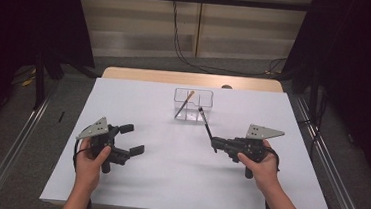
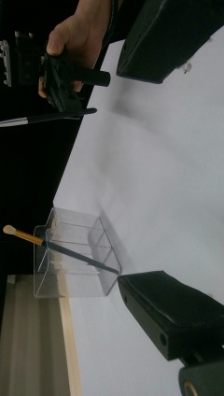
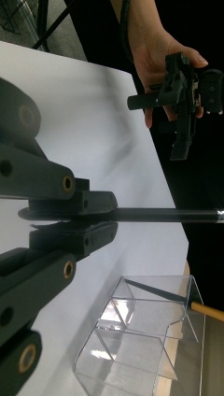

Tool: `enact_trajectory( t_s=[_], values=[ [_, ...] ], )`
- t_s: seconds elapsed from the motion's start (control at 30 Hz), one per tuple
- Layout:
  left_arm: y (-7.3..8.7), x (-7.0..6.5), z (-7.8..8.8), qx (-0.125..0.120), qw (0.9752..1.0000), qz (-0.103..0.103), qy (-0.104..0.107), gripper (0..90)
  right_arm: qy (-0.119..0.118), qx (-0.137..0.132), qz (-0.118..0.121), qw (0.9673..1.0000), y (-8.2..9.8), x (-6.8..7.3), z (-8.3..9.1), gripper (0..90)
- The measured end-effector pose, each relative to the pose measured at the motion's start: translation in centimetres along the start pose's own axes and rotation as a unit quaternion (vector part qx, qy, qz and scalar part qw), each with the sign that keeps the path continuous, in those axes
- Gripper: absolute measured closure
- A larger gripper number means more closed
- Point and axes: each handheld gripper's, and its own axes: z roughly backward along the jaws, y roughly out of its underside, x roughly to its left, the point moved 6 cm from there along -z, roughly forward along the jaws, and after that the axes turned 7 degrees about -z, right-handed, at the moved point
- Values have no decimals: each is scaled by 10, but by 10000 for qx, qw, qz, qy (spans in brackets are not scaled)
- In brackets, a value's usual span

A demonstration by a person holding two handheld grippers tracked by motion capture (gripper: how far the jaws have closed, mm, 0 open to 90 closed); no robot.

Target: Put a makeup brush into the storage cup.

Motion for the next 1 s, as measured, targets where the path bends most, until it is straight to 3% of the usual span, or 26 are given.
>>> enact_trajectory(
  t_s=[0.57,1.0],
  values=[
    [-4,-5,-12,33,9999,-47,148,22,-71,28,24,10000,1,5,-7,851],
    [-13,-11,-34,-13,9995,-82,295,18,-98,57,29,9999,3,6,-10,851]
  ],
)
